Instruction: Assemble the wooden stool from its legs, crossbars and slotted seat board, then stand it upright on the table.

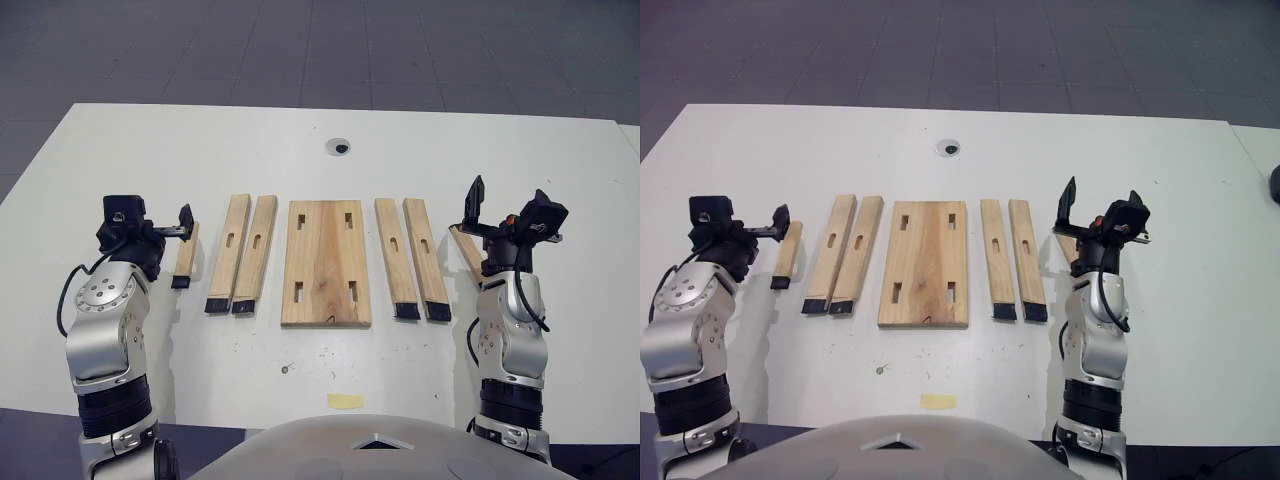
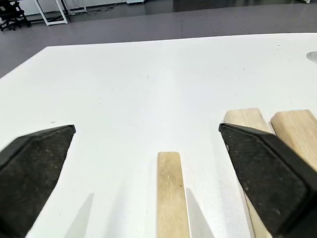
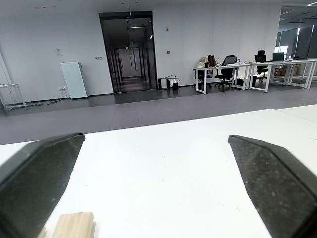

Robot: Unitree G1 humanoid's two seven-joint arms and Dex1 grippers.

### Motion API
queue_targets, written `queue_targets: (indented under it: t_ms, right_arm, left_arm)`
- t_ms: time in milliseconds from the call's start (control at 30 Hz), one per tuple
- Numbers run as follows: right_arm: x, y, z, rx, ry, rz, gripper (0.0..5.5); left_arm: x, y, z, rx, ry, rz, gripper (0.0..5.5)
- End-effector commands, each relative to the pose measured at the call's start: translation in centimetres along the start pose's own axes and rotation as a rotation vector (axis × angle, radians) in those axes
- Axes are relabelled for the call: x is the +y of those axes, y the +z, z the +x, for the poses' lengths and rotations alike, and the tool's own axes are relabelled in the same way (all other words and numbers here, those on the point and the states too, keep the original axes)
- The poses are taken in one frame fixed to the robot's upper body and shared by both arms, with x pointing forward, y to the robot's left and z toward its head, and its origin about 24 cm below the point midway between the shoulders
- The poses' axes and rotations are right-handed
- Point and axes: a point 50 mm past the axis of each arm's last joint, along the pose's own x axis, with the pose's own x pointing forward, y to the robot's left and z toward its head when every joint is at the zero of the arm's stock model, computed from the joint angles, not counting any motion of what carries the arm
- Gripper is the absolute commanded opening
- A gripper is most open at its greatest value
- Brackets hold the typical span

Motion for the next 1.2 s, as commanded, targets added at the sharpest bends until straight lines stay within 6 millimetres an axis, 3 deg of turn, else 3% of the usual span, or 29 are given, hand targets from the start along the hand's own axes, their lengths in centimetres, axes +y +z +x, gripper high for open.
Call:
queue_targets:
  t_ms: [33, 200, 467, 767, 1033, 1200]
  right_arm:
    - [0.3, 0.3, 0.3, -0.009, 0.006, 0.007, 5.4]
    - [0.4, 0.1, 0.2, -0.006, 0.004, 0.014, 5.4]
    - [0.5, -0.1, -0.1, -0.007, -0.02, 0.025, 5.4]
    - [0.5, -0.1, -0.3, -0.013, -0.042, 0.031, 5.4]
    - [0.4, 0.0, -0.1, -0.02, -0.056, 0.032, 5.4]
    - [0.8, 0.0, 0.3, -0.023, -0.044, 0.043, 5.4]
  left_arm:
    - [-0.1, -2.1, 0.2, 0.138, -0.055, -0.03, 5.39]
    - [-0.6, -5.1, -0.3, 0.299, -0.11, -0.012, 5.37]
    - [0.3, -6.5, -1.0, 0.445, -0.139, 0.008, 4.05]
    - [2.6, -9.7, -1.9, 0.591, -0.102, 0.039, 2.58]
    - [2.7, -9.5, -1.3, 0.576, -0.121, 0.079, 1.36]
    - [1.8, -7.4, 0.4, 0.451, -0.129, 0.038, 1.3]
